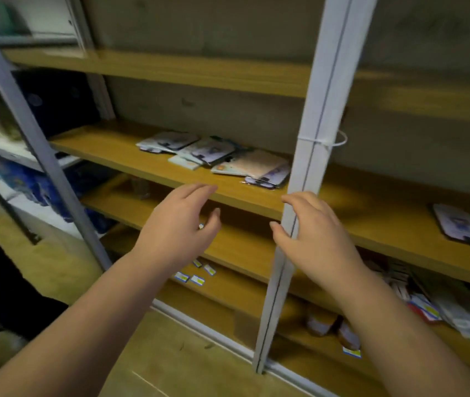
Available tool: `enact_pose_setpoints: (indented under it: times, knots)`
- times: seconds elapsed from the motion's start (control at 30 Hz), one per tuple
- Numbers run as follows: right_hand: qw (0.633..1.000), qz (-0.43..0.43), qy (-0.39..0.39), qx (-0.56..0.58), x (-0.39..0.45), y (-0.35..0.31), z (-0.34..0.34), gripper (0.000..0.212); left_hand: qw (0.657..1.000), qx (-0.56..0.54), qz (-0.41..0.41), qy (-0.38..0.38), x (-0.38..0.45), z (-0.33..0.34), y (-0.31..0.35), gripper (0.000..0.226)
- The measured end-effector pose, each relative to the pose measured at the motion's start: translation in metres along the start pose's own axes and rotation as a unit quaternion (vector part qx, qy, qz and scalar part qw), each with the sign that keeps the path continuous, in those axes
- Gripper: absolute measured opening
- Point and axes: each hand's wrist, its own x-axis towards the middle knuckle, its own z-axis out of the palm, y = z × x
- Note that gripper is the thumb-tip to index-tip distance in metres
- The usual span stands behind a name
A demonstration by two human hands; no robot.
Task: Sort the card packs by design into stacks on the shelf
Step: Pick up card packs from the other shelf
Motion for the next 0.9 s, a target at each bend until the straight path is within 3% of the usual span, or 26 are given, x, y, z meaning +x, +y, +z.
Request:
enact_pose_setpoints:
  times: [0.2, 0.53, 0.9]
  knots:
    - [0.999, 0.0, -0.036, -0.031, 0.036, -0.049, 0.042, 0.057, 0.998, 0.018, -0.048, -0.022, 0.01, -0.012, -0.072, 0.057]
    - [0.999, 0.004, -0.052, -0.002, 0.118, -0.051, 0.113, 0.059, 0.991, 0.037, -0.126, -0.035, 0.076, 0.0, -0.165, 0.06]
    - [0.997, -0.019, -0.062, 0.036, 0.223, -0.074, 0.166, 0.053, 0.987, 0.052, -0.142, -0.044, 0.15, 0.005, -0.252, 0.058]
